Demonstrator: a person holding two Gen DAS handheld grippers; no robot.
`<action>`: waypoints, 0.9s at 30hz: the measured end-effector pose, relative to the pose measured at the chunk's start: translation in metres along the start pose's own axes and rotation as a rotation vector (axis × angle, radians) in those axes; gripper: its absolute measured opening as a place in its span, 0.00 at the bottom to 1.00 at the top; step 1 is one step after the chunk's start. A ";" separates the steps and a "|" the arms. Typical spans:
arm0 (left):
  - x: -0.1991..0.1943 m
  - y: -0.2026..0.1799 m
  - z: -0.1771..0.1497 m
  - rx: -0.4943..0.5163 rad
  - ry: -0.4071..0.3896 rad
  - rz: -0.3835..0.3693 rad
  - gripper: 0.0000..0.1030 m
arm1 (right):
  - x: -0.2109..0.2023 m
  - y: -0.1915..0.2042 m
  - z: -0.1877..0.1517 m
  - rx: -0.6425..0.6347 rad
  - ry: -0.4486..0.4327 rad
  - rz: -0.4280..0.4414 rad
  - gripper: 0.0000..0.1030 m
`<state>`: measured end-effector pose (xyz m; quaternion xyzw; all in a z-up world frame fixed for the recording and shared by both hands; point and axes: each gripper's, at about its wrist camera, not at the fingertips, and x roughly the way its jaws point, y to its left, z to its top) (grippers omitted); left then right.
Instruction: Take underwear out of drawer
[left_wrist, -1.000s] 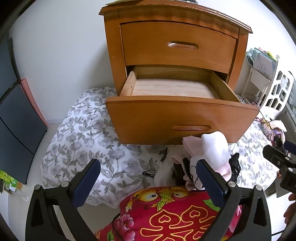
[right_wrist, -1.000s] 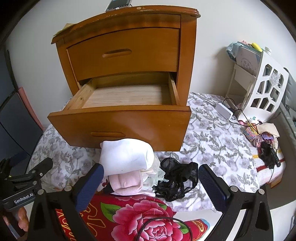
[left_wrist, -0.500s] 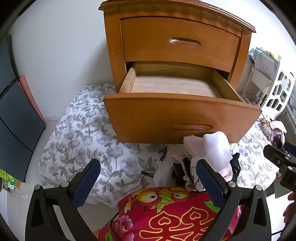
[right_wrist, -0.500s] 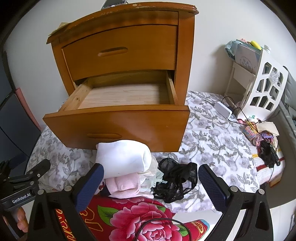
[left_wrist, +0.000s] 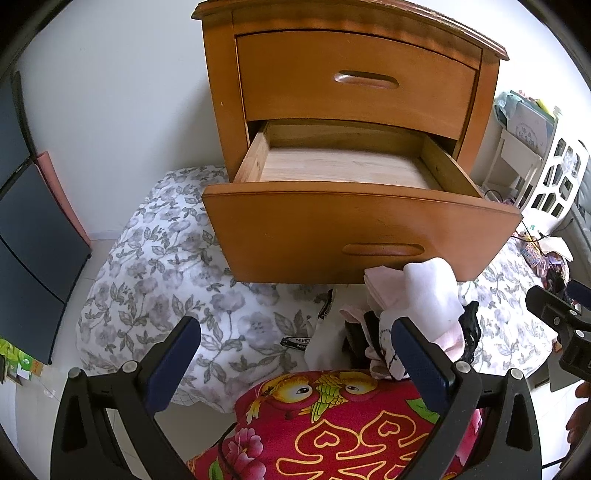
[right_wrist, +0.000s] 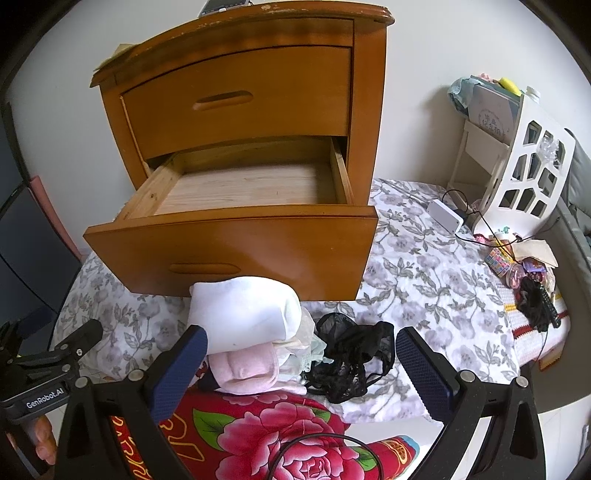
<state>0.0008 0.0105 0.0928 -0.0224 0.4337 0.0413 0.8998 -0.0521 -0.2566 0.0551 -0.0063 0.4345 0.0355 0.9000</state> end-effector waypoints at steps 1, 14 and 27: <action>0.000 0.000 0.000 0.000 -0.002 0.001 1.00 | 0.000 0.000 0.000 -0.001 -0.001 0.000 1.00; -0.003 -0.004 0.000 0.012 -0.006 -0.001 1.00 | -0.008 0.001 0.000 -0.011 -0.025 -0.011 1.00; -0.001 -0.006 0.000 0.022 0.007 -0.006 1.00 | -0.008 0.003 -0.001 -0.017 -0.034 -0.002 1.00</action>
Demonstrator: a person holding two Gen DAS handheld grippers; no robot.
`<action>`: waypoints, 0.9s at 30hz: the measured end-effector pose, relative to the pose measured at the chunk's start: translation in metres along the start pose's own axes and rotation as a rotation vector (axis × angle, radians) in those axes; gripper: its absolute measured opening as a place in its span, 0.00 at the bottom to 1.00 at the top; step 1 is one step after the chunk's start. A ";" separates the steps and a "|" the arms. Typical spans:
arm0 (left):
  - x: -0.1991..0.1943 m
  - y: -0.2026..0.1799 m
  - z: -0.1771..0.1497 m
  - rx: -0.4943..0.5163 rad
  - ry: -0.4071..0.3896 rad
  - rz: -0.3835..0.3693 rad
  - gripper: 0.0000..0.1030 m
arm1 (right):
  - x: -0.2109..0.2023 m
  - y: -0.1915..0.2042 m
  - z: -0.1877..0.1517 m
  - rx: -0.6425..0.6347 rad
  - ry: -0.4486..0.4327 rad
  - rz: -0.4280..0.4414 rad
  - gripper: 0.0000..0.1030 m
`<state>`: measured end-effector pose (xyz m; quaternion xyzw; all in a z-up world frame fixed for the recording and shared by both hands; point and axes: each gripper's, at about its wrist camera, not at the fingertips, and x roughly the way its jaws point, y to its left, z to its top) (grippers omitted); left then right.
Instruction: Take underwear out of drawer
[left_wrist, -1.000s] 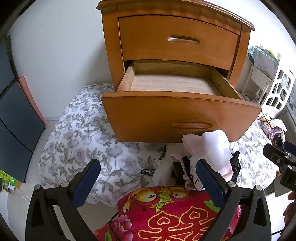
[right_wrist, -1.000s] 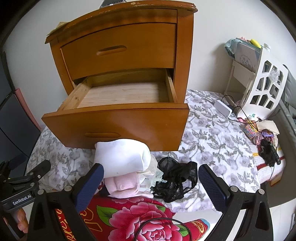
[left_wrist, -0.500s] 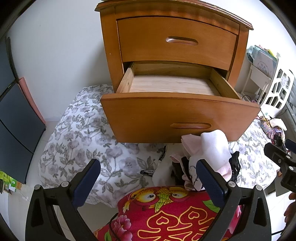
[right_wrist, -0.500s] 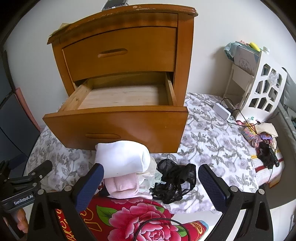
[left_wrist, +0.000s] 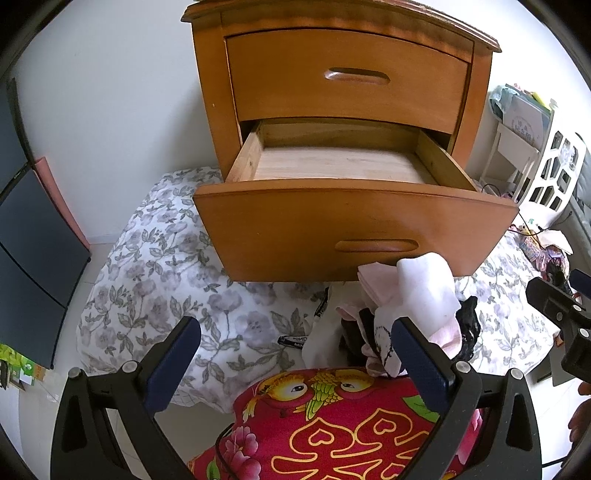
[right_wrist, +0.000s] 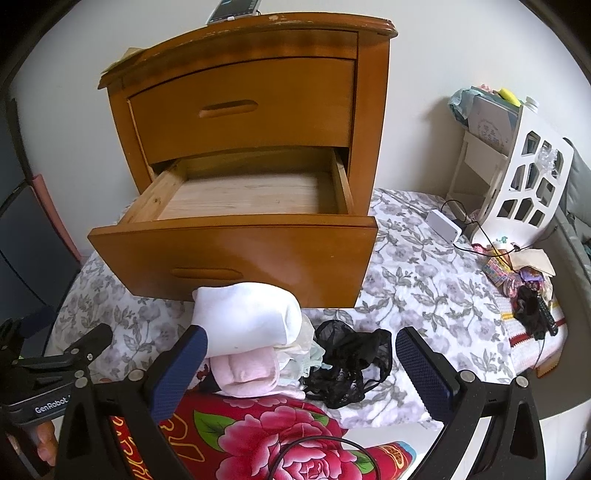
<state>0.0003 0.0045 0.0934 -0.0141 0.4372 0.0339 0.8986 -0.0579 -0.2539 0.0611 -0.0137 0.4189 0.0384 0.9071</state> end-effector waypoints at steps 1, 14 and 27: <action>0.000 0.000 0.000 -0.002 0.001 -0.002 1.00 | 0.000 0.000 0.000 0.000 0.001 0.000 1.00; 0.000 0.000 -0.001 0.001 -0.003 0.003 1.00 | 0.001 0.000 0.000 0.000 0.002 0.000 1.00; -0.003 0.001 0.000 0.000 -0.017 0.003 1.00 | 0.000 0.002 -0.003 -0.004 0.003 0.000 1.00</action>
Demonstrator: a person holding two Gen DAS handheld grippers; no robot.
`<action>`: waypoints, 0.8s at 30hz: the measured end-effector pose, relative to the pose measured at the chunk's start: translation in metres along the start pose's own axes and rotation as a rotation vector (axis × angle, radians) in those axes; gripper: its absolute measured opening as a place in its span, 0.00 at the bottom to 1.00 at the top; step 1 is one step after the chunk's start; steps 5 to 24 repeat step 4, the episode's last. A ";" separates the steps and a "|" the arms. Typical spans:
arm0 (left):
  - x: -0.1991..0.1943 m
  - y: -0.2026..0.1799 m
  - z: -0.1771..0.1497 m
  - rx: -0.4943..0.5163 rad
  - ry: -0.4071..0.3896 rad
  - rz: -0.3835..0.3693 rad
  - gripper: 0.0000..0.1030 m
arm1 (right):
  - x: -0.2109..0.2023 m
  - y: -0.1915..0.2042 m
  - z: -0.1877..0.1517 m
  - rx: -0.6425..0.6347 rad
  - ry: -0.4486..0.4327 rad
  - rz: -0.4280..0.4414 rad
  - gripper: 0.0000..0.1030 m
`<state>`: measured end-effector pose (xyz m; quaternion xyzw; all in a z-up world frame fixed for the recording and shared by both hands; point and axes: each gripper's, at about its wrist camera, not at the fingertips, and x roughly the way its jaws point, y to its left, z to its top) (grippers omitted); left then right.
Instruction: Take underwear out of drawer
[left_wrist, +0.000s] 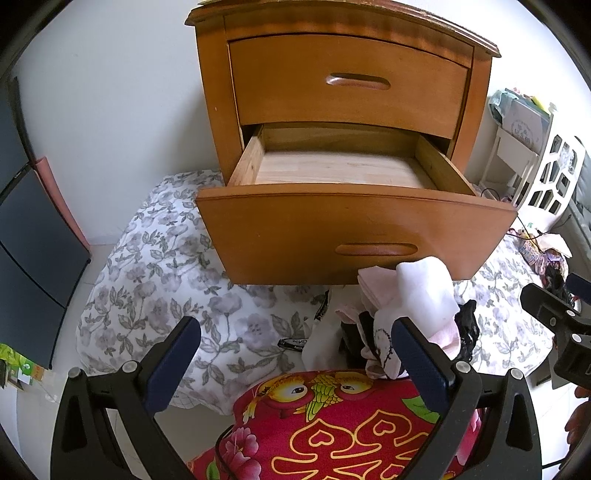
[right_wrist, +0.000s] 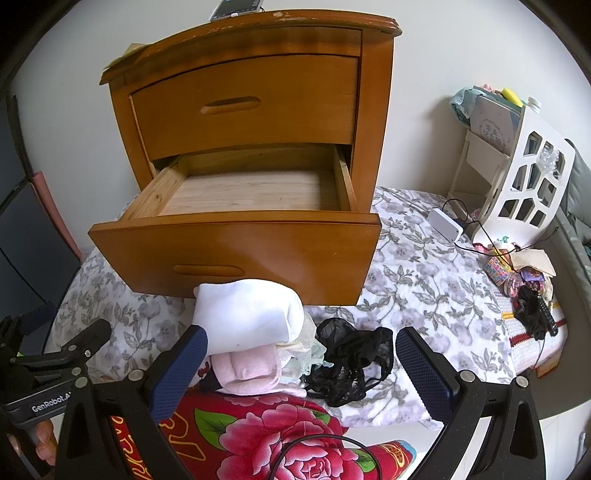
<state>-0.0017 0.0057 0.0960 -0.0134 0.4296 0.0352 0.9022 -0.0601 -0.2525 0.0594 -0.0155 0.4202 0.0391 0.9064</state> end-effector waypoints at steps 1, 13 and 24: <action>0.000 0.000 0.000 0.001 0.001 0.001 1.00 | 0.000 0.000 0.000 0.000 0.000 0.000 1.00; 0.001 -0.001 0.001 0.001 0.000 0.001 1.00 | 0.000 0.001 0.000 0.000 0.001 -0.001 1.00; 0.001 -0.001 0.001 0.001 0.000 0.001 1.00 | 0.000 0.001 0.000 0.000 0.001 -0.001 1.00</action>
